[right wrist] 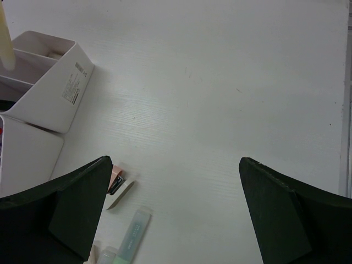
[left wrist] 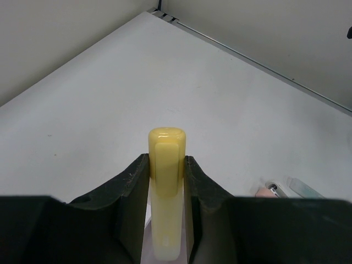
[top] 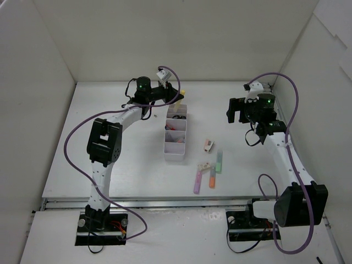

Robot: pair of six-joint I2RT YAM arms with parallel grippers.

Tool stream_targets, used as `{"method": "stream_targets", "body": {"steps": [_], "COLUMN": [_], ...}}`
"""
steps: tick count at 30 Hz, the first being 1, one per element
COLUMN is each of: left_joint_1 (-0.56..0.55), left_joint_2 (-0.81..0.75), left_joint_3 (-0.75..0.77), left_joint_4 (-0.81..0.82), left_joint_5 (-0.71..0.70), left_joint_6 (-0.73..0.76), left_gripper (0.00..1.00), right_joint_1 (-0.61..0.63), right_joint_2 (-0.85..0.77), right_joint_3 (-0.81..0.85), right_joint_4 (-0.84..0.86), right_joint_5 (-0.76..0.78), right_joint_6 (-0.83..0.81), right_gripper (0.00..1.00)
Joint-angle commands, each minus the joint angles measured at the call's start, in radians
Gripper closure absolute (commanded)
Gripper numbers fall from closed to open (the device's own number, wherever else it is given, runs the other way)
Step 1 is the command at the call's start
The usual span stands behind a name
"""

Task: Sort the stationery into containers
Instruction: Place the pen in the storage box.

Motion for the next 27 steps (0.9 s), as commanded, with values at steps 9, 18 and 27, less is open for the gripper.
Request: {"method": "stream_targets", "body": {"steps": [9, 18, 27], "left_joint_1": [-0.001, -0.001, 0.008], "left_joint_2": [-0.078, -0.067, -0.026], "left_joint_3": [0.029, 0.030, 0.102], "left_joint_4": [0.058, 0.066, 0.078], "left_joint_5": [-0.002, -0.013, -0.006], "left_joint_6": [0.027, 0.027, 0.016], "left_gripper": [1.00, 1.00, 1.00], "right_joint_1": [-0.003, -0.005, -0.006], "right_joint_2": [-0.040, -0.041, -0.037], "right_joint_3": [0.000, 0.001, 0.001], "right_joint_4": [0.044, 0.044, 0.044], "right_joint_5": [0.023, 0.026, 0.038], "right_joint_6": [-0.005, -0.009, -0.011], "right_gripper": [0.02, 0.02, 0.02]}}
